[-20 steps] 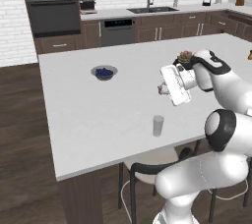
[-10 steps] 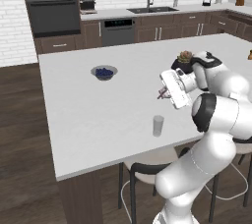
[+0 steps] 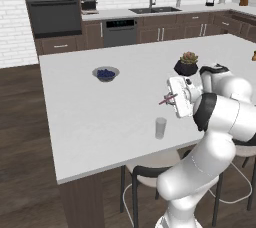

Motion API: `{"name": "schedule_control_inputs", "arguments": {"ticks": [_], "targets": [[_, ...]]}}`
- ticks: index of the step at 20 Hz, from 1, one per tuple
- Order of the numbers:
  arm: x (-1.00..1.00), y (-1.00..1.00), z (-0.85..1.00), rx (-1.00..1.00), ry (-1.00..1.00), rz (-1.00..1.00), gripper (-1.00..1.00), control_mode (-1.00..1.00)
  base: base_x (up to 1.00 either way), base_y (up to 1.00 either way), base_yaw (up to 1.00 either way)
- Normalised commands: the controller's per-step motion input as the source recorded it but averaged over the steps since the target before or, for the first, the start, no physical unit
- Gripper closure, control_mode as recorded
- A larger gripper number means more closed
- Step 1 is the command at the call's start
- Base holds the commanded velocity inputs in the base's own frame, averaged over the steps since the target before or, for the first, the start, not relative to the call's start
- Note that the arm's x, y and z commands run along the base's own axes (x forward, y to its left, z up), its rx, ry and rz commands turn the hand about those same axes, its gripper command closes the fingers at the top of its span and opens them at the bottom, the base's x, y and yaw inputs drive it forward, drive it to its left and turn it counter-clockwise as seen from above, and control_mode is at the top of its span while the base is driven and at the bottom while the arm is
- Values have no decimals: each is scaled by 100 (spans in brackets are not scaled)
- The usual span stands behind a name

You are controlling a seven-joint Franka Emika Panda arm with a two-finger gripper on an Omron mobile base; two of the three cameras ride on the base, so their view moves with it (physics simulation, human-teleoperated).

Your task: Take a straw from the drawer in front and place it inside the glass cup on the dining counter.

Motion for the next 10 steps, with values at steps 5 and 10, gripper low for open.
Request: {"name": "schedule_control_inputs", "arguments": {"ticks": [5,10], "targets": [[-17,0,17,17,15,-9,100,-100,0,0,0],[-3,-10,10,5,22,-5,100,-100,0,0,0]]}}
